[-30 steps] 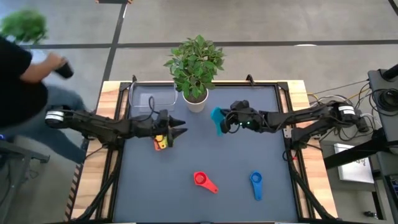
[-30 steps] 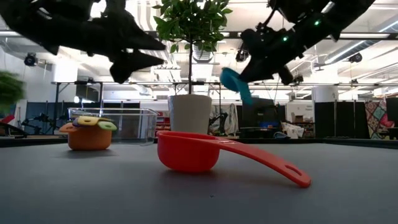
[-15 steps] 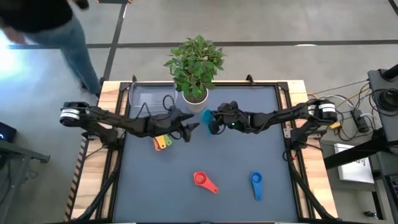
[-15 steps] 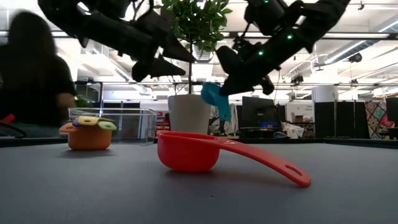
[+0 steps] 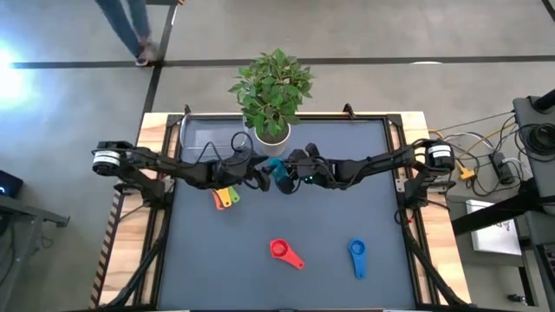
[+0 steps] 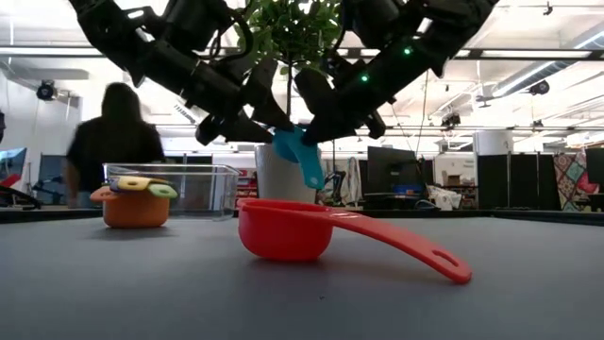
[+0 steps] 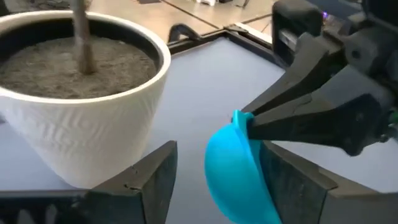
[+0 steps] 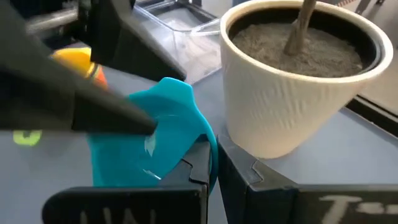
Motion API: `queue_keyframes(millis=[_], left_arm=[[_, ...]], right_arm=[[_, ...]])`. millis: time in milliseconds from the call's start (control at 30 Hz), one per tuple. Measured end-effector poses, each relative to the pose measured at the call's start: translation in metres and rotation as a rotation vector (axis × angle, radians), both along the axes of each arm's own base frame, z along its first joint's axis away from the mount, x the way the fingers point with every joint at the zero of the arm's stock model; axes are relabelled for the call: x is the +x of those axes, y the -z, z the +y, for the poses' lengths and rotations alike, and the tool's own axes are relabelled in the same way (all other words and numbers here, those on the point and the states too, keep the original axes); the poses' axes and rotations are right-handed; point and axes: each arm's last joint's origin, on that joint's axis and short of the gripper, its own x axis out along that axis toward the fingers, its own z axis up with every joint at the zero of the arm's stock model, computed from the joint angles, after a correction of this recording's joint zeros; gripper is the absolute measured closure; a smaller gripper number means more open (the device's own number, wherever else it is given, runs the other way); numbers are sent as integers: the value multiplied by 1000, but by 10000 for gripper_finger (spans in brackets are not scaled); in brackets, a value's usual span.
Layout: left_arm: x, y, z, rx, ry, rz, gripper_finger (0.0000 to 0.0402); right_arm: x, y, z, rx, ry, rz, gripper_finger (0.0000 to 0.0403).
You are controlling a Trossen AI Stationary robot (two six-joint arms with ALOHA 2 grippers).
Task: Nest measuring cups in basket
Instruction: Stack the light blue measuring cup on top of the yellow measuring cup
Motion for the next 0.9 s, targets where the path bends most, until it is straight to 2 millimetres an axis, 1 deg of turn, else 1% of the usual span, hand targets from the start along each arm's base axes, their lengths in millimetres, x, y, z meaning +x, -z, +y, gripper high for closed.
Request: queue_keyframes(millis=[67, 133, 233, 367, 400, 700, 833, 900], left_arm=[[-1, -1, 0, 3, -5, -4, 210], [-1, -1, 0, 8, -2, 0, 234], [-1, -1, -1, 15, 24, 7, 289], [-1, 0, -1, 30, 40, 24, 375], [-1, 0, -1, 30, 42, 30, 387], [-2, 3, -3, 20, 103, 64, 398], [-2, 3, -7, -24, 226, 69, 400], [-3, -1, -8, -37, 260, 68, 400]], right_arm=[[1, -1, 1, 1, -4, -8, 395], [0, -2, 2, 0, -5, -11, 395], [-1, -5, 3, 0, -9, -18, 394], [1, -9, 4, 15, -34, -29, 394], [1, -10, 5, 18, -40, -33, 394], [-1, -17, 9, 12, -94, -36, 389], [-5, -33, 16, -31, -137, -65, 377], [-9, -41, 19, -50, -152, -69, 370]])
